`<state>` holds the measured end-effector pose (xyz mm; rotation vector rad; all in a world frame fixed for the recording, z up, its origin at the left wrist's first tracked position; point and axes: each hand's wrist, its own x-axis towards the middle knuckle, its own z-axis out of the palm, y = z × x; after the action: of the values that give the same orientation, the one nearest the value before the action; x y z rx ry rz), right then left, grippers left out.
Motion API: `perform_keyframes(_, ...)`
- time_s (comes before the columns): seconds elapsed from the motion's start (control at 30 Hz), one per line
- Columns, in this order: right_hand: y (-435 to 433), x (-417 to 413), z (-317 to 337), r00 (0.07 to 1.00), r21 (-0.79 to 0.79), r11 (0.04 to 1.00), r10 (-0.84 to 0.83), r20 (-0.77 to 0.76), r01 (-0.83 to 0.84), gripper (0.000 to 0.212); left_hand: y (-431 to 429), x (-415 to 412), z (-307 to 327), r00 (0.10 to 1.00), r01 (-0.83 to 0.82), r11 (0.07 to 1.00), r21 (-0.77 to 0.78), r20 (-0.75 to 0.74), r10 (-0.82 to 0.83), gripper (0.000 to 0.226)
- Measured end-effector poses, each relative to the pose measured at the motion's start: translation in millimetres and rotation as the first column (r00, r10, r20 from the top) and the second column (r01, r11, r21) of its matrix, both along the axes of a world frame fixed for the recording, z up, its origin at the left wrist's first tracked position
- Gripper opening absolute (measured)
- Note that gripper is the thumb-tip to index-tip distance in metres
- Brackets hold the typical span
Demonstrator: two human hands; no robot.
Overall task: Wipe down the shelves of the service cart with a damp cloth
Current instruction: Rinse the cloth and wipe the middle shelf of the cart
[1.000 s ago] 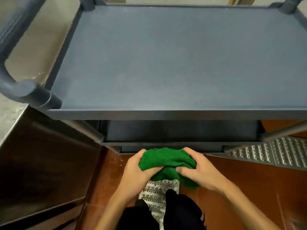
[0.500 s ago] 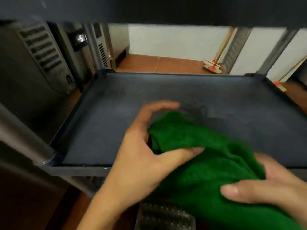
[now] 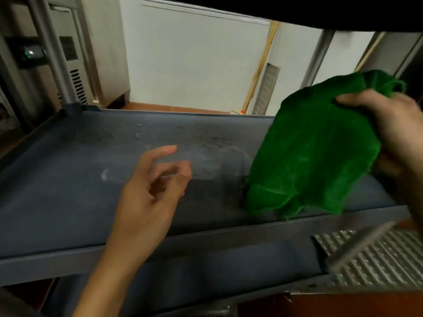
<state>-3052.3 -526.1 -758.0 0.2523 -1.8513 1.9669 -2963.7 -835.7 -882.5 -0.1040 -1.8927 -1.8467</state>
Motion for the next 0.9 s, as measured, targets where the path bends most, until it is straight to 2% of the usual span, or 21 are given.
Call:
perform_keyframes(0.03,-9.1,-2.2,-2.0,0.998,0.143,0.988,-0.068,0.013,0.065,0.019,0.1,-0.7,-3.0,1.000,-0.021,0.999,-0.043,-0.002,0.021,0.032)
perform_keyframes(0.1,-12.5,-4.5,8.7,0.971,0.392,0.891,-0.180,-0.158,0.229,0.018,-0.3,-2.2,-11.0,0.999,-0.053,0.991,-0.121,-0.008,0.052,0.028)
perform_keyframes(0.17,3.2,-18.1,0.0,0.928,0.614,0.698,-0.231,-0.292,0.367,0.019,0.0,-3.2,-16.6,0.996,-0.084,0.980,-0.181,-0.015,0.082,0.026)
perform_keyframes(0.23,7.2,-29.5,-15.8,0.923,0.777,0.499,-0.241,-0.300,0.383,0.021,1.9,-4.3,-20.6,0.993,-0.117,0.947,-0.298,-0.035,0.111,0.025)
perform_keyframes(0.33,-9.7,-45.2,-58.0,0.980,0.913,0.357,-0.047,-0.195,0.199,0.034,4.5,-3.8,-22.1,0.987,-0.162,0.892,-0.423,-0.047,0.157,0.025)
perform_keyframes(0.4,-27.1,-49.0,-82.2,0.995,0.959,0.284,0.098,-0.020,-0.008,0.041,4.2,-2.6,-22.4,0.976,-0.210,0.842,-0.497,-0.059,0.208,0.025)
perform_keyframes(0.47,-41.3,-44.8,-100.8,0.971,0.963,0.203,0.192,0.141,-0.180,0.033,1.6,-0.8,-23.6,0.961,-0.264,0.772,-0.578,-0.085,0.265,0.023)
perform_keyframes(0.53,-42.8,-42.7,-107.9,0.947,0.922,0.260,0.225,0.230,-0.286,0.020,-3.6,0.7,-23.5,0.947,-0.308,0.703,-0.641,-0.132,0.294,0.020)
perform_keyframes(0.63,-24.9,-48.6,-102.5,0.932,0.821,0.444,0.206,0.297,-0.359,0.013,-15.2,0.2,-18.3,0.949,-0.286,0.617,-0.733,-0.128,0.289,0.020)
perform_keyframes(0.7,-14.5,-54.0,-93.8,0.941,0.835,0.435,0.183,0.285,-0.338,0.022,-23.0,-5.0,-12.4,0.953,-0.252,0.553,-0.794,-0.104,0.286,0.020)
perform_keyframes(0.73,-14.6,-54.1,-90.7,0.948,0.853,0.414,0.120,0.295,-0.318,0.024,-26.2,-9.2,-10.6,0.954,-0.242,0.542,-0.805,-0.094,0.286,0.020)
perform_keyframes(0.77,-15.4,-56.8,-91.4,0.965,0.884,0.389,0.068,0.252,-0.258,0.030,-28.2,-13.6,-9.6,0.956,-0.228,0.542,-0.809,-0.079,0.283,0.021)
perform_keyframes(0.8,-19.2,-58.7,-92.8,0.989,0.924,0.356,0.006,0.149,-0.142,0.037,-29.1,-17.7,-9.5,0.959,-0.204,0.546,-0.812,-0.052,0.280,0.023)
perform_keyframes(0.83,-23.8,-62.0,-94.1,0.998,0.935,0.354,-0.050,0.041,-0.021,0.035,-29.0,-20.9,-10.1,0.960,-0.168,0.547,-0.820,-0.010,0.279,0.028)
perform_keyframes(0.87,-28.3,-63.0,-93.2,0.991,0.920,0.385,-0.134,-0.020,0.071,0.026,-28.4,-23.2,-11.4,0.959,-0.124,0.537,-0.834,0.039,0.281,0.033)
perform_keyframes(0.9,-31.7,-64.5,-93.5,0.978,0.907,0.409,-0.206,-0.018,0.102,0.012,-27.5,-24.5,-13.1,0.954,-0.086,0.516,-0.852,0.078,0.288,0.039)
